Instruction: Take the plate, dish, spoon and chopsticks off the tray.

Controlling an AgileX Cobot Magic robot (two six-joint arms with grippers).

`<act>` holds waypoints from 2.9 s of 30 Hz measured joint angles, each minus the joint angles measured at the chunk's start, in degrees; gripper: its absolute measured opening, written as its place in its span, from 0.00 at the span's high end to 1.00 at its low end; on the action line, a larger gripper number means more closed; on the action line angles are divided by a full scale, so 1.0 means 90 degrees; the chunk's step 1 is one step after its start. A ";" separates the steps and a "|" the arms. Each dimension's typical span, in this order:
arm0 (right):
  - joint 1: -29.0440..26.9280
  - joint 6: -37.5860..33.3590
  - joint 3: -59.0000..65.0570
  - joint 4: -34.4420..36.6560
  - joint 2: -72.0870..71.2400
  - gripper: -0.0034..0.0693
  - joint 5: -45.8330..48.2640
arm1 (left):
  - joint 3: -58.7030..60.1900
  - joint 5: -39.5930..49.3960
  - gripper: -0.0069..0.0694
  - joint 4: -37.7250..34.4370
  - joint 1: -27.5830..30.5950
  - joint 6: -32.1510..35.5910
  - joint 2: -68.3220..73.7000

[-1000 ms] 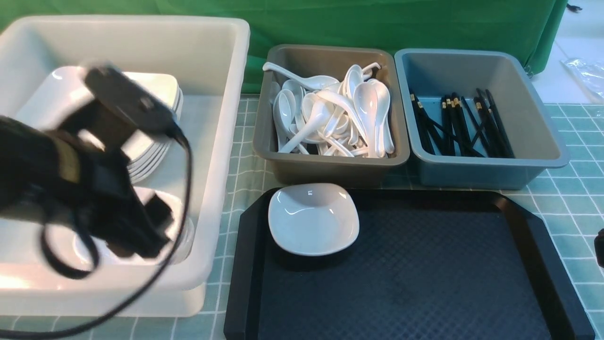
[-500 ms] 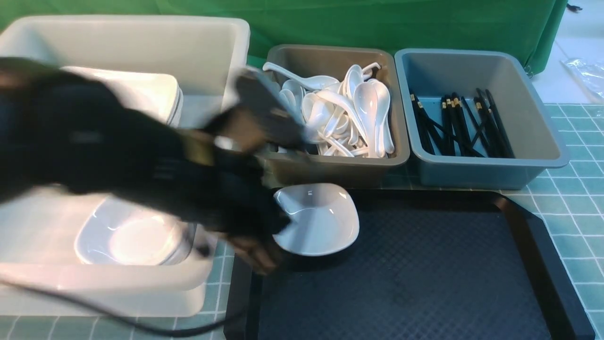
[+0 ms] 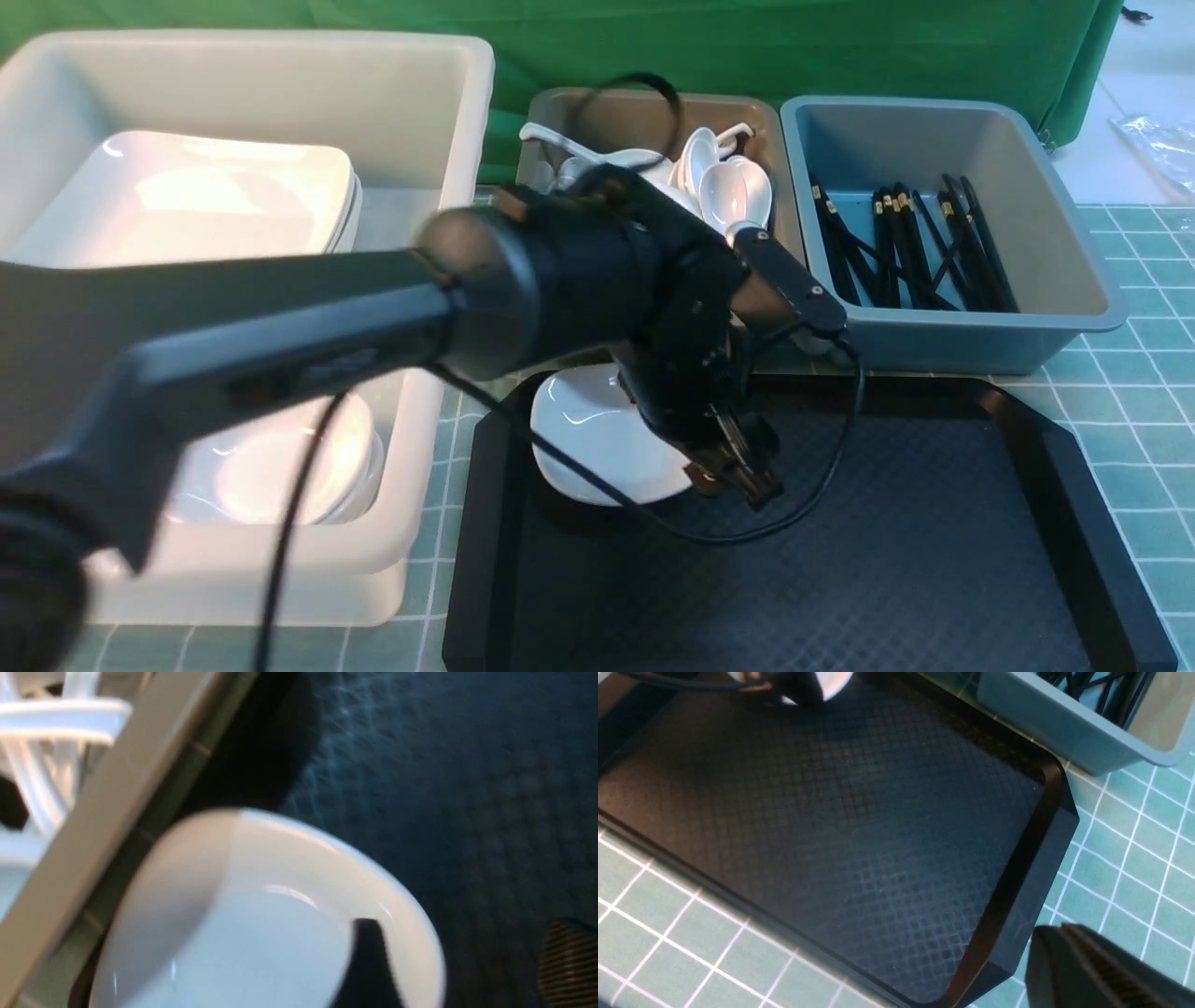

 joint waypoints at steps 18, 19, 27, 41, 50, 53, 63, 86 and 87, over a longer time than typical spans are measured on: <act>0.0000 -0.0106 0.0000 0.0000 0.0000 0.93 0.0015 | -0.0152 0.0161 0.71 0.0366 0.0012 -0.0836 0.0608; 0.0000 -0.0110 0.0000 0.0000 0.0000 0.93 0.0015 | -0.0153 0.0265 0.73 0.0261 0.0012 -0.0769 0.0529; 0.0000 -0.0153 0.0000 0.0000 0.0000 0.93 0.0009 | -0.0132 0.1216 0.87 -0.0323 -0.0018 -0.0316 -0.0793; 0.0000 -0.0153 0.0000 0.0020 0.0000 0.93 -0.1098 | 0.1355 0.2023 0.88 0.1027 0.0691 0.0042 -0.4408; 0.0000 -0.0153 0.0000 0.0020 0.0000 0.93 -0.1426 | 0.4038 0.0099 0.88 0.1617 0.2082 0.0990 -0.4677; 0.0000 -0.0153 0.0000 0.0037 0.0000 0.93 -0.1393 | 0.4595 -0.0467 0.88 0.2065 0.2256 0.1034 -0.4582; 0.0000 -0.0153 0.0000 0.0092 0.0000 0.93 -0.1367 | 0.4649 -0.0571 0.78 0.2246 0.2295 0.0824 -0.4442; 0.0000 -0.0155 0.0000 0.0540 0.0000 0.93 -0.1340 | 0.4463 -0.0445 0.24 -0.0921 0.2289 0.0408 -0.7384; 0.0000 -0.0117 0.0000 0.0557 0.0000 0.93 -0.1327 | 0.4555 -0.0672 0.33 -0.1141 0.2289 0.0336 -0.7706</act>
